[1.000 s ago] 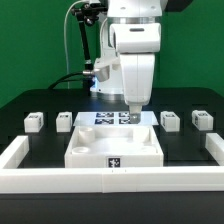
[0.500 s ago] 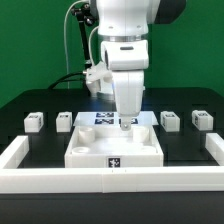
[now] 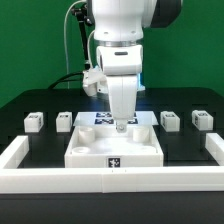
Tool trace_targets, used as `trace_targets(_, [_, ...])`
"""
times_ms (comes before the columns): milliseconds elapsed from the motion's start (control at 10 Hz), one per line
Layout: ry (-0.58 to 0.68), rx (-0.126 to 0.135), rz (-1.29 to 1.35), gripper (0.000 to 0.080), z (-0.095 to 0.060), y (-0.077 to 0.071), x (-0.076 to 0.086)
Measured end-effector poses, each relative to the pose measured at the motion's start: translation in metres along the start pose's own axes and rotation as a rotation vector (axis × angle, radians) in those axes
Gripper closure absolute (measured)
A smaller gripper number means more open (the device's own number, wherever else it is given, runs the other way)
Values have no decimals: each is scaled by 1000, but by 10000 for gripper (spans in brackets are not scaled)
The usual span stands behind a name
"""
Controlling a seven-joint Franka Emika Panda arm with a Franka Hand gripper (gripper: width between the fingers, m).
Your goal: Assemble square table
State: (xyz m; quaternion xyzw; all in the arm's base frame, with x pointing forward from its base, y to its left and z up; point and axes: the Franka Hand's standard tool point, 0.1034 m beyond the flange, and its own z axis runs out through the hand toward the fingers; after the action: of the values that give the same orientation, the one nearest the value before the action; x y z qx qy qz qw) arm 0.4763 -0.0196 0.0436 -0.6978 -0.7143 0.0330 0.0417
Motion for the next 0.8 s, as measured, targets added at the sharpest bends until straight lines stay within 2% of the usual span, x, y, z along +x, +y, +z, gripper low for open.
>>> trace_targets(100, [1,-1,0,150,1,-1,0])
trace_targets(300, [9,-14,7,150,14,-16,-3])
trace_targets(600, [14,6,8,150,26,-25,-1])
trace_targets(800, [15,12,9,150,30,-25,0])
